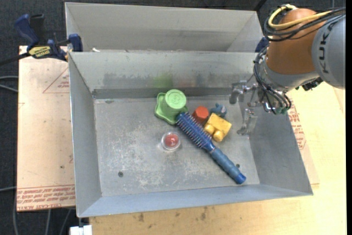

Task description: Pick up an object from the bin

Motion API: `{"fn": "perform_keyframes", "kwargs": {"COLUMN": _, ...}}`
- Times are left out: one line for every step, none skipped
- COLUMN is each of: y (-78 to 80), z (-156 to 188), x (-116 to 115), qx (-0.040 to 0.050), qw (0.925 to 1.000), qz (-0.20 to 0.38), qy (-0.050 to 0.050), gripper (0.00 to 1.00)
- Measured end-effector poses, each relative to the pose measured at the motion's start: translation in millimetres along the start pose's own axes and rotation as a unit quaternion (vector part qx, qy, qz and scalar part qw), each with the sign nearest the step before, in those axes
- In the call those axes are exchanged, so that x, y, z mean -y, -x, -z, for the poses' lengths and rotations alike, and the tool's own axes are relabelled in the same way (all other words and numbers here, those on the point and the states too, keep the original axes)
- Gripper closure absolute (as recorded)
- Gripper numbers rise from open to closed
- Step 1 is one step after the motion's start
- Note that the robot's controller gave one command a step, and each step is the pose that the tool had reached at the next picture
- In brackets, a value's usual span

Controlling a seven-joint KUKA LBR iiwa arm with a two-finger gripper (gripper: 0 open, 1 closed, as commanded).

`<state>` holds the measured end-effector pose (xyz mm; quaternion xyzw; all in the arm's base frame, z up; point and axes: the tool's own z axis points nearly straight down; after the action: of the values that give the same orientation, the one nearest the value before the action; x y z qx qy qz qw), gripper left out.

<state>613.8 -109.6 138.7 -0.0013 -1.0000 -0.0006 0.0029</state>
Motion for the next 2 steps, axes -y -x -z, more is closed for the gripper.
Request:
{"fn": "perform_keyframes", "kwargs": {"y": 12.1, "z": -70, "x": -40, "qx": 0.0023, "qw": 0.9998, "qz": 0.018, "qy": 0.001, "gripper": 0.0}}
{"fn": "perform_keyframes", "kwargs": {"y": 7.5, "z": -38, "x": -48, "qx": 0.0056, "qw": 0.9978, "qz": -0.066, "qy": 0.0, "gripper": 0.0}}
